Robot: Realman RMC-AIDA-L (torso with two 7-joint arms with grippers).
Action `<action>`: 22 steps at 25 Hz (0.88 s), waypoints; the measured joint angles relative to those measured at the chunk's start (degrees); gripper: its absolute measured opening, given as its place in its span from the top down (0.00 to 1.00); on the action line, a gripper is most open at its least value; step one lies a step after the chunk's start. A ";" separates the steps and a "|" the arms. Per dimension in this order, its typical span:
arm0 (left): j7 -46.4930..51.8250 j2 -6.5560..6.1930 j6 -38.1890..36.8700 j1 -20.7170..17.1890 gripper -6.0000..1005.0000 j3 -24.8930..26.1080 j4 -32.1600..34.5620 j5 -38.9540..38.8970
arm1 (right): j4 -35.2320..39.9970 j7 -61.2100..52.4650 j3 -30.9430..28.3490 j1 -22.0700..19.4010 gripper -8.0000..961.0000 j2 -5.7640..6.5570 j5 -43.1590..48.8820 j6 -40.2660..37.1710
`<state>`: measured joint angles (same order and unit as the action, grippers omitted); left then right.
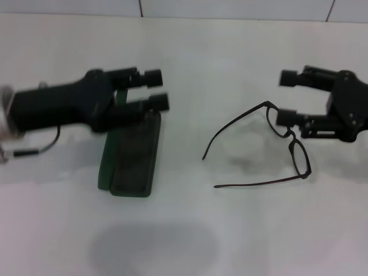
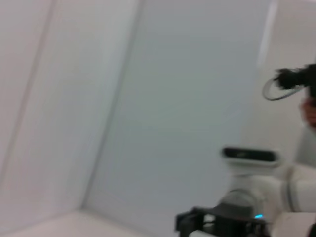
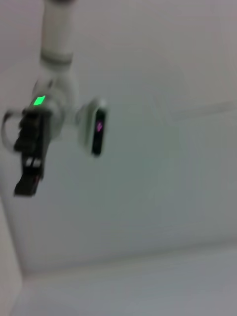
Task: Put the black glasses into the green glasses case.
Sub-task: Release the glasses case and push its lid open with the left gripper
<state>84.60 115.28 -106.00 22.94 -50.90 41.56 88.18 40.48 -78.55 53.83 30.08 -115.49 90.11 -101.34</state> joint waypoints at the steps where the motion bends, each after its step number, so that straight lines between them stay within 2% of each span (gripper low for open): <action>1: 6.10 0.86 2.61 -0.46 0.38 0.02 5.23 1.65 | -0.20 0.62 -0.38 -0.67 0.13 0.00 -0.17 1.55; 4: 21.77 4.05 8.97 -1.92 0.39 -0.75 24.41 11.67 | -0.67 2.20 -1.93 -2.59 0.13 -0.05 -1.49 4.43; 5: 27.36 4.61 10.71 -2.35 0.39 -2.22 31.48 16.60 | -1.16 3.07 -2.67 -3.31 0.13 -0.12 -2.44 5.00; 6: 34.51 4.79 12.48 -2.78 0.39 -4.57 38.75 21.53 | -1.61 3.70 -3.10 -3.77 0.13 -0.17 -3.04 5.32; 8: 46.31 4.41 14.70 -3.02 0.39 -9.36 47.56 30.20 | -3.77 6.32 -4.00 -5.27 0.13 -0.05 -6.28 5.32; 10: 56.97 4.18 15.59 -2.58 0.39 -13.94 54.82 39.30 | -5.07 8.52 -4.20 -6.84 0.13 0.11 -8.88 5.26; 11: 56.97 4.18 15.59 -2.58 0.40 -13.94 54.82 39.30 | -5.46 9.44 -4.25 -7.56 0.13 0.15 -9.79 5.25; 12: 66.82 4.28 15.50 -2.06 0.40 -19.20 61.28 49.54 | -5.73 10.26 -4.36 -8.11 0.13 0.15 -10.52 5.24; 14: 73.74 4.29 15.15 -1.91 0.40 -23.08 64.29 55.81 | -6.13 11.09 -4.65 -8.64 0.13 0.13 -10.97 5.14; 17: 82.59 4.29 14.86 -1.28 0.41 -28.14 65.46 62.43 | -6.36 11.35 -4.89 -8.95 0.13 0.16 -11.00 5.00; 22: 87.23 4.55 16.20 -1.06 0.41 -32.13 61.13 66.09 | -6.48 11.40 -4.88 -8.59 0.13 0.18 -11.02 4.87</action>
<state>171.83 119.83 -89.80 21.88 -83.03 102.69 154.27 34.00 -67.16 48.95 21.49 -115.31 79.09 -96.47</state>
